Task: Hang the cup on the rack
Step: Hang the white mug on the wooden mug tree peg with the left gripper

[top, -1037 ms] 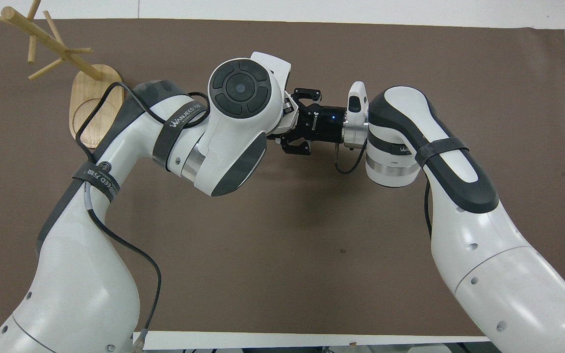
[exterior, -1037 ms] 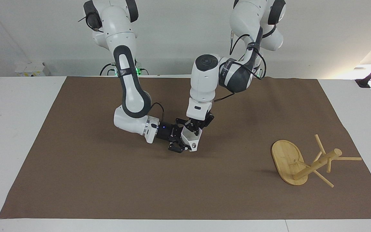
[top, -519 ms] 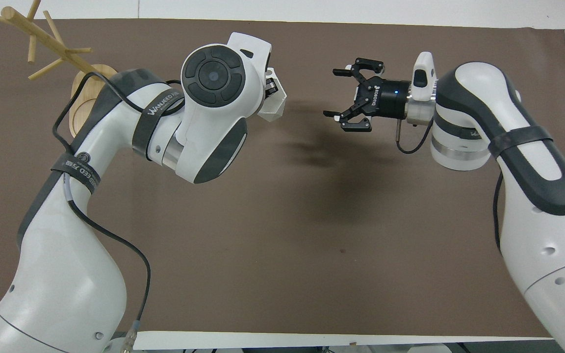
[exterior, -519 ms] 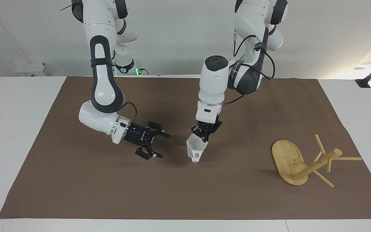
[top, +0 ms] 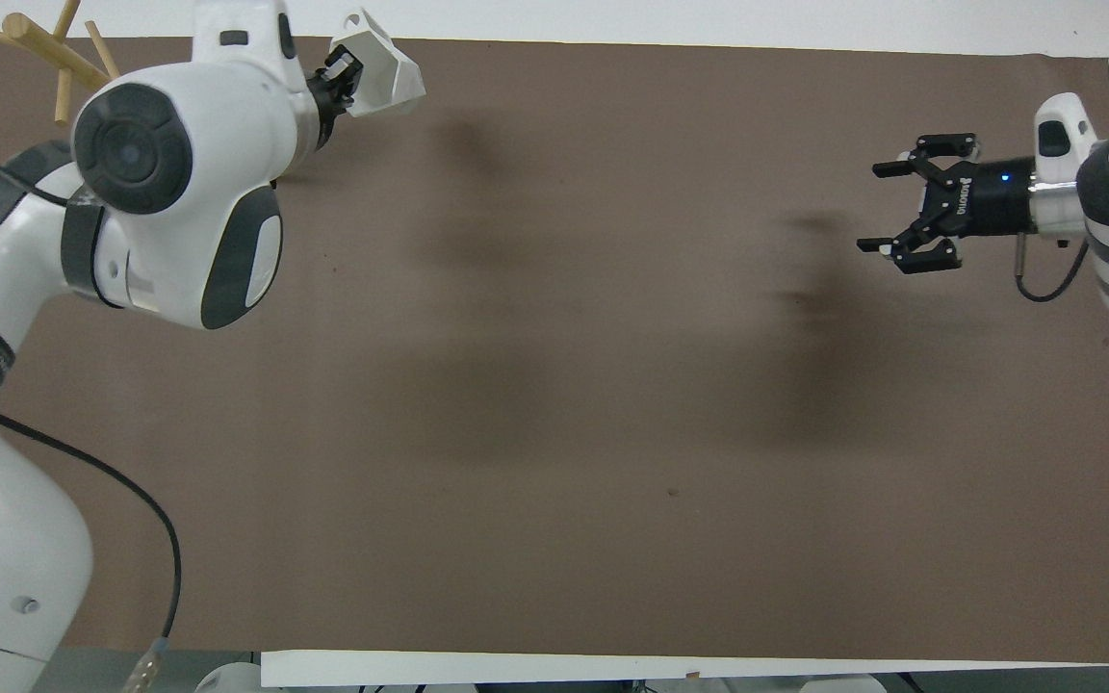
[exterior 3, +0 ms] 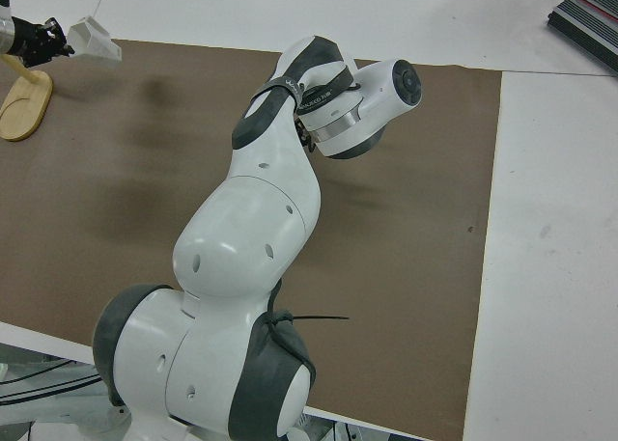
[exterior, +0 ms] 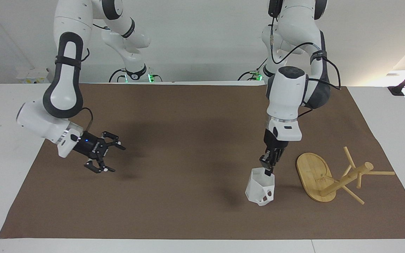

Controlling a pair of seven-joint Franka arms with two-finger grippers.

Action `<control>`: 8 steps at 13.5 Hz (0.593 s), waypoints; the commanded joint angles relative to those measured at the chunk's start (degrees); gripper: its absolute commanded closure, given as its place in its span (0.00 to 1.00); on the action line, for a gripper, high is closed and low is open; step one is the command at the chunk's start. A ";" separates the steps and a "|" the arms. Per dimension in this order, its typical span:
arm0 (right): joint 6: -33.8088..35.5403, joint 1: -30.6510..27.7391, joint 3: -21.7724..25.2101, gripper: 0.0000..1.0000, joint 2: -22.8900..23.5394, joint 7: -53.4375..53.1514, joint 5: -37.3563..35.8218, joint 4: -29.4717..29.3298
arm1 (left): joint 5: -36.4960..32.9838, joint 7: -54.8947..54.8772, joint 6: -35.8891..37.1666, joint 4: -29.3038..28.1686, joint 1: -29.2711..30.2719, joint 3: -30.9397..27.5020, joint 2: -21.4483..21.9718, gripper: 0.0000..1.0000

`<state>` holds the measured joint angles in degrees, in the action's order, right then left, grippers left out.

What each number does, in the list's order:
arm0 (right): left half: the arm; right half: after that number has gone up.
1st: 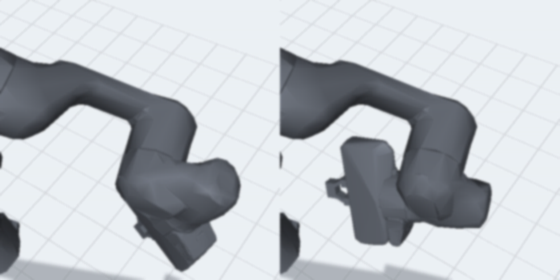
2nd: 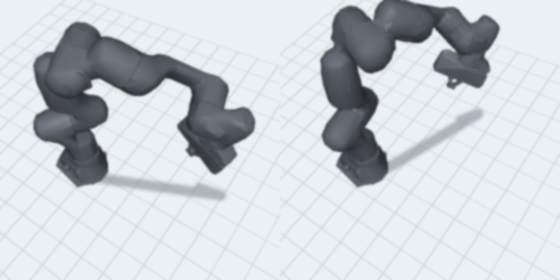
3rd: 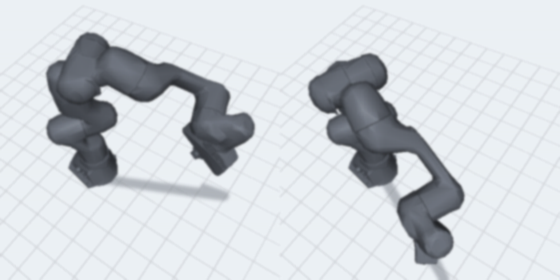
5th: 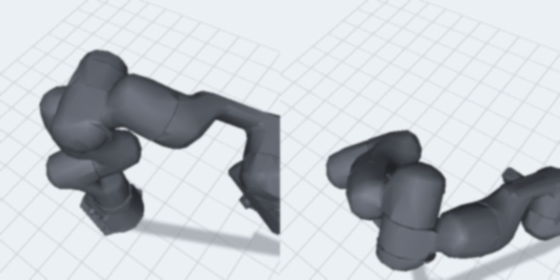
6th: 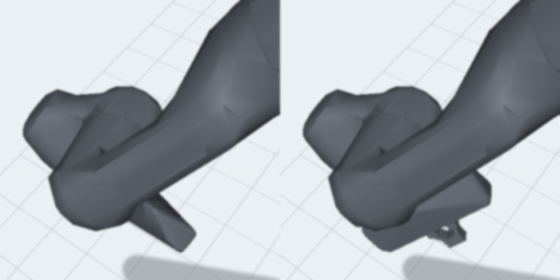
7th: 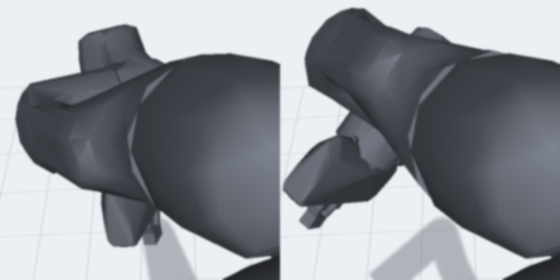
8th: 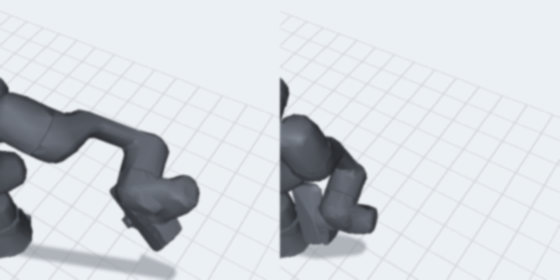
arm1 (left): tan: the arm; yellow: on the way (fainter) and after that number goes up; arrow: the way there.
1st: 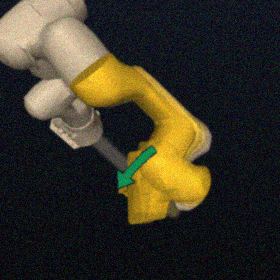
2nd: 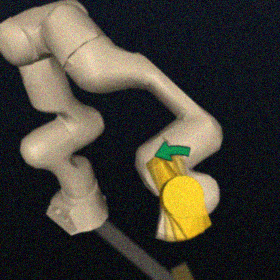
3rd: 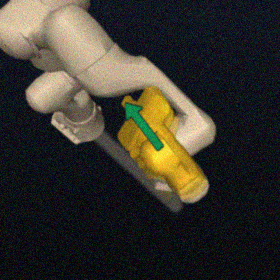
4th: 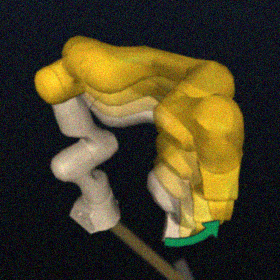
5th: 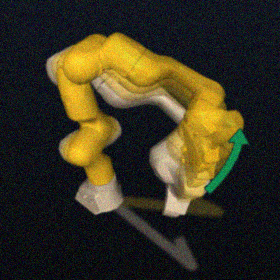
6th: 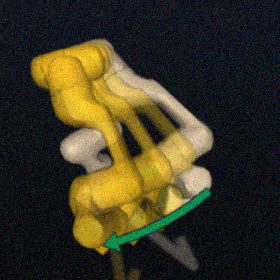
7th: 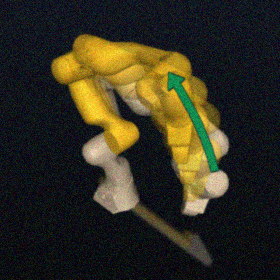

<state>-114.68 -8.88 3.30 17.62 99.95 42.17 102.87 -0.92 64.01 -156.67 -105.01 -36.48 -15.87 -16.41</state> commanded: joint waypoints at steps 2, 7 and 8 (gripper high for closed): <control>3.74 0.35 -0.75 0.00 -9.69 -27.10 -19.88 -0.47 | -1.10 -1.50 -29.40 -24.24 4.39 0.58 9.63 1.00; 22.52 1.15 -1.45 0.00 -14.19 -62.00 -35.75 -10.30 | -1.19 -2.83 -36.25 -30.08 10.02 0.58 11.31 1.00; 26.57 0.97 -1.36 0.00 -14.28 -67.98 -35.75 -12.59 | -1.19 -3.09 -35.46 -29.82 10.90 0.58 11.22 1.00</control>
<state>-94.06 -7.31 2.10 2.79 41.70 7.97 94.57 -0.96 61.82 -192.29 -133.57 -27.53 -15.83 -7.04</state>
